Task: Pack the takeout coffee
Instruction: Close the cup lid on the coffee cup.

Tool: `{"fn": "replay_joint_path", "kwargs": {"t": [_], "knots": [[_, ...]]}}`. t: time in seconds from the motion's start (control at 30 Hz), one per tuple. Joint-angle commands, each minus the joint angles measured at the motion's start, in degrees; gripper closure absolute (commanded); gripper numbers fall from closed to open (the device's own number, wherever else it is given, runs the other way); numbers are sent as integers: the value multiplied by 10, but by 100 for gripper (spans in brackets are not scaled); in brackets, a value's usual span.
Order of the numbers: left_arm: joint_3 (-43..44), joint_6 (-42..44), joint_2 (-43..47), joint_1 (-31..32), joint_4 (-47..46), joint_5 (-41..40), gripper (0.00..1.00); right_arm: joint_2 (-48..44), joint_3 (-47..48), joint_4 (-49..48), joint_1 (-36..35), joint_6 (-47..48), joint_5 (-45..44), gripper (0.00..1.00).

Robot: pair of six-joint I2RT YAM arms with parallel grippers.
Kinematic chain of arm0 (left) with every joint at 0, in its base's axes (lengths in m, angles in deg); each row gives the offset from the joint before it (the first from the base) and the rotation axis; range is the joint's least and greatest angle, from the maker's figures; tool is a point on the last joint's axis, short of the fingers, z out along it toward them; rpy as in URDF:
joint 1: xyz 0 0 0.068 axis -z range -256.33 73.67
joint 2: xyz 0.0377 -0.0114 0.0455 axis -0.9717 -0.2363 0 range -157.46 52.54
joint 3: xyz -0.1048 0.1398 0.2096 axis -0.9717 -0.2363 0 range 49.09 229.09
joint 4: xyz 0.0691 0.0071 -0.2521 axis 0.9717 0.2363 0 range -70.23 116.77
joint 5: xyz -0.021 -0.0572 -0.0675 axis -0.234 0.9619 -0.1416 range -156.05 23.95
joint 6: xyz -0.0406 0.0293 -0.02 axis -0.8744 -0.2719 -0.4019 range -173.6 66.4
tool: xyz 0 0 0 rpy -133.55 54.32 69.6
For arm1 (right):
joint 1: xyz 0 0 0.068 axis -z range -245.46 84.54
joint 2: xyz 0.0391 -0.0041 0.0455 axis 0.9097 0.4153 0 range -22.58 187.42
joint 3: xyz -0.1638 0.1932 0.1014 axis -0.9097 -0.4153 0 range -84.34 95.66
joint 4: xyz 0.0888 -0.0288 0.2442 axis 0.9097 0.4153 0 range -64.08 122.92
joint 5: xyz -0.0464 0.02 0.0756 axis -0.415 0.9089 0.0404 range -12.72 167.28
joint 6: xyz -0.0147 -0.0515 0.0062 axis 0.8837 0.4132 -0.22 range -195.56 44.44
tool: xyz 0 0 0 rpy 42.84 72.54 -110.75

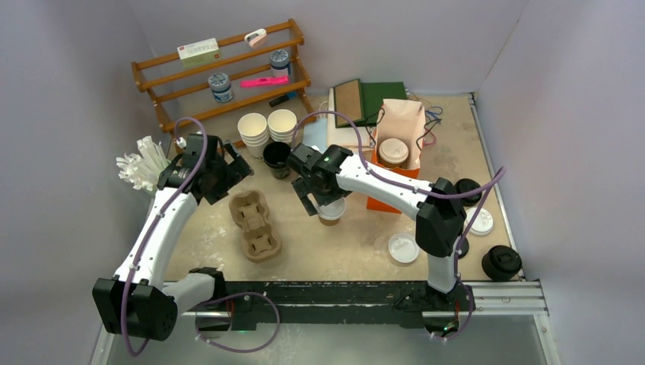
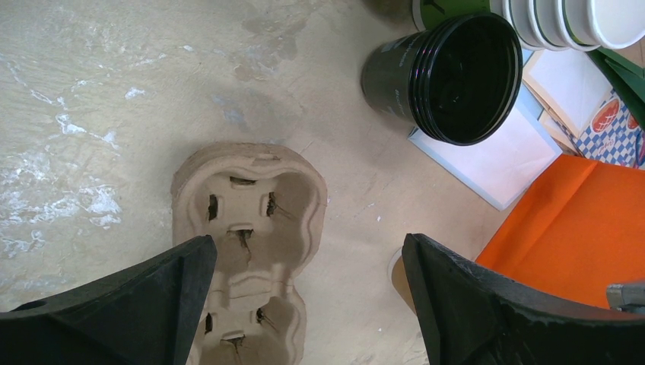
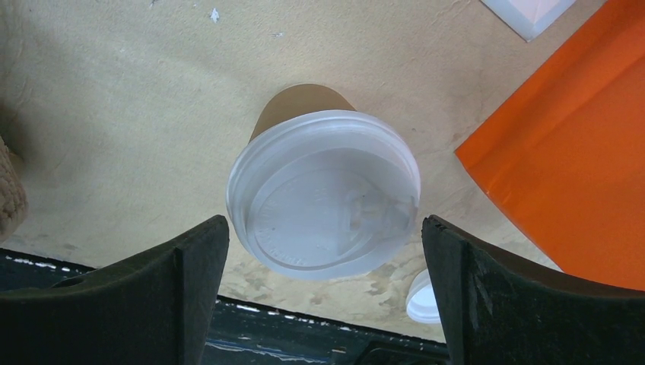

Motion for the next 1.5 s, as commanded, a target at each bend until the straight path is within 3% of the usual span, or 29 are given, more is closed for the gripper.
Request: {"fn": "replay_joint_path", "kwargs": {"t": [0.0,0.43,0.67,1.13,1.47], "knots": [[4,11,-1,-2,-18,4,0,-6,4,1,1,2,3,1],[6,15,-6,-2,-21,14,0,-44,-1,-5,12,-7,49,1],[-5,32,-5,-1,-54,77,13,-60,-22,-19,28,-15,56,2],[-20,61,-35,21,-105,203,28,-50,-36,-35,38,-12,70,1],[-28,59,-73,51,-131,253,40,-44,-44,-45,41,-11,70,7]]}}
